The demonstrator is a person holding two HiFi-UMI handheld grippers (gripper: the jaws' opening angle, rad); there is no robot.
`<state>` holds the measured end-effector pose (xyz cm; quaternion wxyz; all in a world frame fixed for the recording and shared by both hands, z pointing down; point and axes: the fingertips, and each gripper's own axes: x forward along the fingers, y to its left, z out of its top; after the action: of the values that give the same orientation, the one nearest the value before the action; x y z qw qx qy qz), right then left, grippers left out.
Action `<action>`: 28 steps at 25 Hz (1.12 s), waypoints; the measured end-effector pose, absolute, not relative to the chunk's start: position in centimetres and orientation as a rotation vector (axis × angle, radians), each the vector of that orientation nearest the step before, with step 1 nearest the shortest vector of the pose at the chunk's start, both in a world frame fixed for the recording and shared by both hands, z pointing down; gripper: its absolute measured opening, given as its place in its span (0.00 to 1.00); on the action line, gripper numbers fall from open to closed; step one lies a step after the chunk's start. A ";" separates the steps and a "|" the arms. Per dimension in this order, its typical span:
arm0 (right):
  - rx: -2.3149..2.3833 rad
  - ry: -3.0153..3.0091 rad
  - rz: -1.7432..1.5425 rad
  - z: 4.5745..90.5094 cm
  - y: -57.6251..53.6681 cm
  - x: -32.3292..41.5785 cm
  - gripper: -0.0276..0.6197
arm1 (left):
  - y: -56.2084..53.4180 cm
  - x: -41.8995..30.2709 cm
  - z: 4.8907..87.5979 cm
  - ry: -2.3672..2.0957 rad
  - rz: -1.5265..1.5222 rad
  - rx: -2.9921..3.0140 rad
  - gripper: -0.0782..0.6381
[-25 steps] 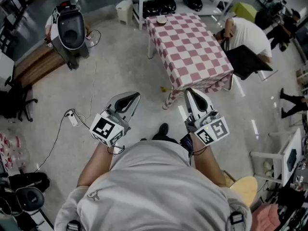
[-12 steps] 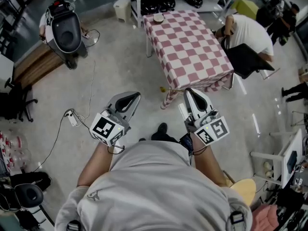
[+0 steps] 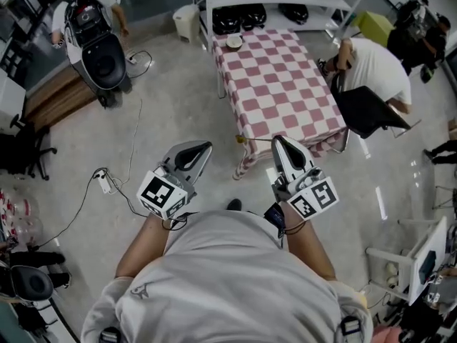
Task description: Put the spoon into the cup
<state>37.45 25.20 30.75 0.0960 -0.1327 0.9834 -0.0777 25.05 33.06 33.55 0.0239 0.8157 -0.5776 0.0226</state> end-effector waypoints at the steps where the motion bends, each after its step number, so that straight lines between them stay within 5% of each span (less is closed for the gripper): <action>1: -0.389 2.912 -0.226 30.6 24.4 37.6 0.09 | 32.4 25.3 33.5 -1.803 0.077 2.521 0.13; 18: -0.373 2.920 -0.282 30.7 17.4 34.3 0.09 | 24.2 22.9 34.0 -1.795 0.043 2.511 0.13; 28: -0.421 2.921 -0.275 30.7 14.5 26.8 0.09 | 21.0 15.0 34.0 -1.768 0.051 2.559 0.13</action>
<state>26.85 14.55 30.67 0.0889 -0.1414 0.9816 -0.0925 15.01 20.99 34.04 0.0156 0.8225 -0.5683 0.0164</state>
